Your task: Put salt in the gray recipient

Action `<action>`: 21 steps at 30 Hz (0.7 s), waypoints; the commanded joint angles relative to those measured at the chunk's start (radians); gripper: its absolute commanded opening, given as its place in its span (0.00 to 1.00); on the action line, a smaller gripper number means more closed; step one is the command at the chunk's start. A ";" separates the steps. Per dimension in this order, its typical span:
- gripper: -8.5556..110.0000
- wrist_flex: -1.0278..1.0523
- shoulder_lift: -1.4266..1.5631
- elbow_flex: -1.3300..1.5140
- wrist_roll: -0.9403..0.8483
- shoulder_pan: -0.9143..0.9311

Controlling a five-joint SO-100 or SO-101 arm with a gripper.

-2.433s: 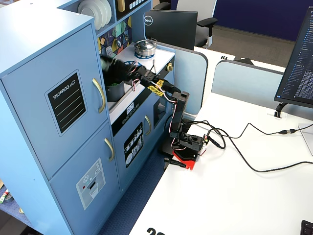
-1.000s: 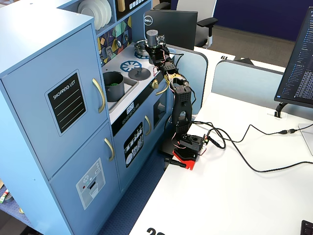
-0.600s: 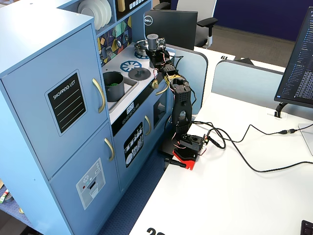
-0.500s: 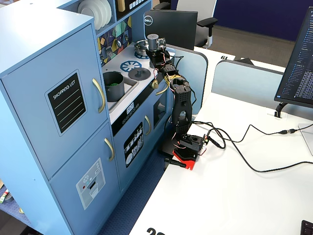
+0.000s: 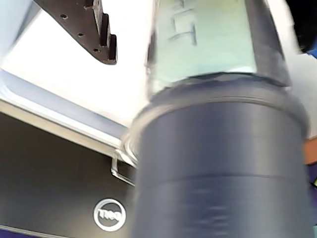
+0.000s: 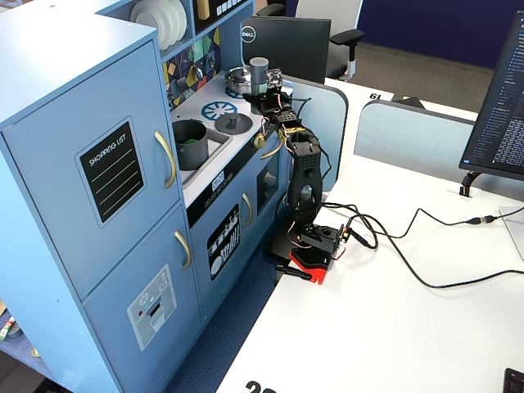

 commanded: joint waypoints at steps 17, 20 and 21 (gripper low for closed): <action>0.07 1.355 1.450 0.879 -0.071 -0.653; 0.07 1.330 1.526 1.095 -0.104 -0.758; 0.07 1.328 1.537 1.149 -0.150 -0.779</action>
